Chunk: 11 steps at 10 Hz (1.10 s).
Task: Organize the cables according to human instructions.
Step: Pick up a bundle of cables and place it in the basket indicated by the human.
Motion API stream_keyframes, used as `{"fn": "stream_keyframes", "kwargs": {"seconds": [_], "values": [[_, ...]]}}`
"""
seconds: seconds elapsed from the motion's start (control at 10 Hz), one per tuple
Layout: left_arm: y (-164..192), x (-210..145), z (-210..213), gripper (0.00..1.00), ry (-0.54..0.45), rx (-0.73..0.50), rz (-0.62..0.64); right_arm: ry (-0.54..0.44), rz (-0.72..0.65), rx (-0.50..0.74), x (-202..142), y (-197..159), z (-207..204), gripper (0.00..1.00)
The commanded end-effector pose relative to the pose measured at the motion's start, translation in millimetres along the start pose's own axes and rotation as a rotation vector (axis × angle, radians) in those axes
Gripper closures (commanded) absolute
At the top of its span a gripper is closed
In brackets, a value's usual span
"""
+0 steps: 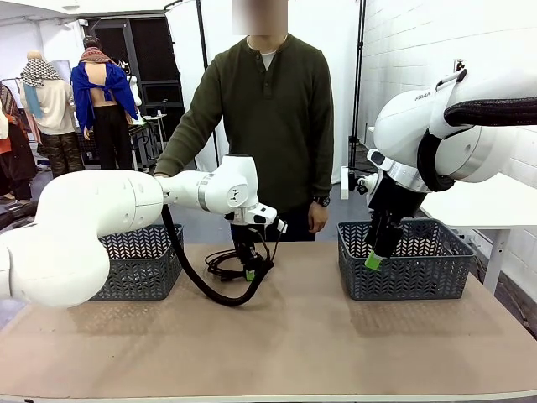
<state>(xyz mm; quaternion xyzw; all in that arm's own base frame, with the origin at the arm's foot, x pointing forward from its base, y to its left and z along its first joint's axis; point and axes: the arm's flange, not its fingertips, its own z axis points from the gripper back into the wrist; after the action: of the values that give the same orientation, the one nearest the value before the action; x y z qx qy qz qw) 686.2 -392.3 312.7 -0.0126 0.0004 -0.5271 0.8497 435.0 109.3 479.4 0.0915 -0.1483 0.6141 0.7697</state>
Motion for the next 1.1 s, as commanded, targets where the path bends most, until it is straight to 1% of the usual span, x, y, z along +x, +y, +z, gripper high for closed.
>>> {"fn": "stream_keyframes", "kwargs": {"seconds": [0.0, 0.2, 0.3, 0.5, 0.8, 1.0], "values": [[-8.0, -4.6, -4.0, 1.00, 0.000, 0.006, 0.026, 0.007, -0.011, -0.008, 1.8, -2.7, -0.3, 0.00], [-12.0, -6.3, 5.3, 1.00, -0.006, 0.025, 0.021, 0.007, -0.011, -0.008, 1.8, -2.7, -0.3, 0.00], [-14.4, -8.1, 15.6, 1.00, -0.014, 0.049, 0.015, 0.007, -0.011, -0.008, 1.8, -2.7, -0.3, 0.00], [-19.8, -14.8, 43.9, 1.00, -0.018, 0.056, 0.001, 0.007, -0.011, -0.008, 1.8, -2.7, -0.3, 0.00], [-30.7, -18.8, 100.3, 1.00, -0.002, 0.075, -0.117, 0.007, -0.011, -0.008, 1.8, -2.7, -0.3, 0.00], [-43.1, -29.1, 140.9, 1.00, 0.013, 0.088, -0.201, 0.007, -0.011, -0.008, 1.8, -2.7, -0.3, 0.00]]}}
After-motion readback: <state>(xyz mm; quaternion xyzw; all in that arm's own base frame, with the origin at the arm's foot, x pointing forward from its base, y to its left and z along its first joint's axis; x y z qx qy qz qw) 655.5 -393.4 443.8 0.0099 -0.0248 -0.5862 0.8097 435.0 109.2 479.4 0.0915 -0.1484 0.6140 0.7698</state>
